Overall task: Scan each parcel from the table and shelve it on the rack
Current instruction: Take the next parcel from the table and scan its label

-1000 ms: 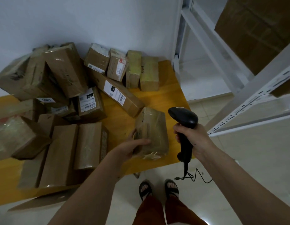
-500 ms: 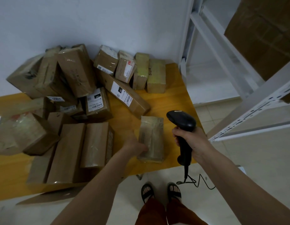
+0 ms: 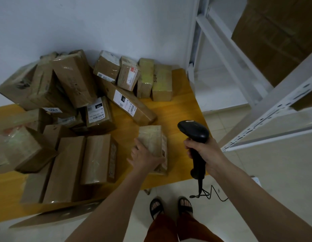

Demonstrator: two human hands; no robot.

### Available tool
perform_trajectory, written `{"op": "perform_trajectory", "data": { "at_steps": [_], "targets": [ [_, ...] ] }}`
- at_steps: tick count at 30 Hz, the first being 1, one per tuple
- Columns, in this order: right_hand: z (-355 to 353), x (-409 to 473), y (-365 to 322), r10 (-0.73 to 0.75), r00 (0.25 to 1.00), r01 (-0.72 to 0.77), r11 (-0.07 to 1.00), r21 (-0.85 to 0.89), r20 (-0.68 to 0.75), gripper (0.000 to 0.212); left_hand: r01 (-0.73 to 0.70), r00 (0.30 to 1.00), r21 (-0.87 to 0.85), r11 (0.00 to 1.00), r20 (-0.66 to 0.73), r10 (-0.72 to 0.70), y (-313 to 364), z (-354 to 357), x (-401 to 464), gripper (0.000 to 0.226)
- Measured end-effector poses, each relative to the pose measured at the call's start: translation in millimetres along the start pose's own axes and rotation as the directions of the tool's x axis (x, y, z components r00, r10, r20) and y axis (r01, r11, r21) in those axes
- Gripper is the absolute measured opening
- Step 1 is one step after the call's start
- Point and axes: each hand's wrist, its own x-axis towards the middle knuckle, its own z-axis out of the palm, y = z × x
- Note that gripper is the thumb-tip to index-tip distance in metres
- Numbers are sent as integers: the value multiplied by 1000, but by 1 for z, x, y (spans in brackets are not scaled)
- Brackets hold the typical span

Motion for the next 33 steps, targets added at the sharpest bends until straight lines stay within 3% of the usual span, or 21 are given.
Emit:
{"op": "perform_trajectory", "data": {
  "at_steps": [2,5,9,11,21,33],
  "targets": [
    [0,-2,0,-6,1000,6,1000,-8,6,5,78,995,-241,967,71,-63,-7,-12,11,130],
    [2,-6,-3,-35,999,37,999,-40,35,5,216,953,-664,716,301,-8,-13,-35,14,106],
    [7,-14,-11,-103,992,109,991,-83,73,6,185,905,-828,529,354,237,-12,-56,8,75],
    [10,-21,-15,-147,984,156,982,-104,97,6,167,891,-871,462,334,307,-8,-65,8,78],
    [22,-55,-34,-340,910,397,882,-256,239,16,41,923,-890,454,208,324,12,-102,14,106],
    [25,-59,-33,-389,880,464,825,-323,271,15,-69,911,-864,499,150,385,15,-107,24,93]
  ]
}}
